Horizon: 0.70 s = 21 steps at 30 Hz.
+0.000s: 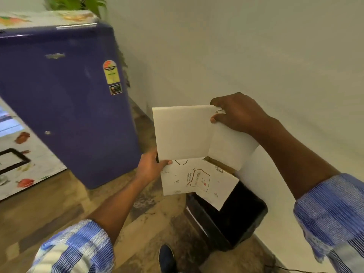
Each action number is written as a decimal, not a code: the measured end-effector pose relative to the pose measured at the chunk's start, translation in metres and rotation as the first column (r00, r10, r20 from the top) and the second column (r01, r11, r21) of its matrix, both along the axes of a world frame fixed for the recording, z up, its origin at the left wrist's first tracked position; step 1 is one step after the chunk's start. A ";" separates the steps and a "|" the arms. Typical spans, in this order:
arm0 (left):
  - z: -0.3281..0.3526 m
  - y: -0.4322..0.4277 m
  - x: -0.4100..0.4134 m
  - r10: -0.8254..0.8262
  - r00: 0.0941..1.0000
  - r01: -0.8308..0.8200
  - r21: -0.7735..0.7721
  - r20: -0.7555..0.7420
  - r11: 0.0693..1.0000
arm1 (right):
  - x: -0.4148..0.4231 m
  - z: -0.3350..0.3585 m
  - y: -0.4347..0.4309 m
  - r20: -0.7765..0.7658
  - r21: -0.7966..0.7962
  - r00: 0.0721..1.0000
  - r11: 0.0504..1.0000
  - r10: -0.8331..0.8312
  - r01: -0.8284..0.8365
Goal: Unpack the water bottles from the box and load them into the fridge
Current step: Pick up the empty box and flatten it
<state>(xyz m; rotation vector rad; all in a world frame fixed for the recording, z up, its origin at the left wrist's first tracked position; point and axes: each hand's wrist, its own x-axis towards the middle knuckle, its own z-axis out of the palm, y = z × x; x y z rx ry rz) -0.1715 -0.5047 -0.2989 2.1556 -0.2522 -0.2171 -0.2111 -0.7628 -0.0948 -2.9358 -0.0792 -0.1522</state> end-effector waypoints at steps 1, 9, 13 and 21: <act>-0.002 -0.017 0.008 -0.024 1.000 0.024 0.004 -0.019 1.000 | 0.003 -0.001 -0.013 0.005 -0.016 1.000 1.000 -0.017 0.017; -0.025 -0.140 0.025 -0.118 0.986 0.115 -0.029 -0.121 0.993 | 0.008 -0.026 -0.117 -0.021 -0.028 0.988 0.988 -0.150 0.149; -0.036 -0.191 0.018 -0.098 0.984 0.090 -0.058 -0.148 0.994 | 0.004 -0.046 -0.165 -0.047 0.008 0.988 0.989 -0.148 0.149; -0.070 -0.254 -0.009 0.051 0.958 -0.058 -0.017 -0.281 0.998 | -0.003 -0.114 -0.226 -0.142 0.048 0.987 0.995 -0.075 0.082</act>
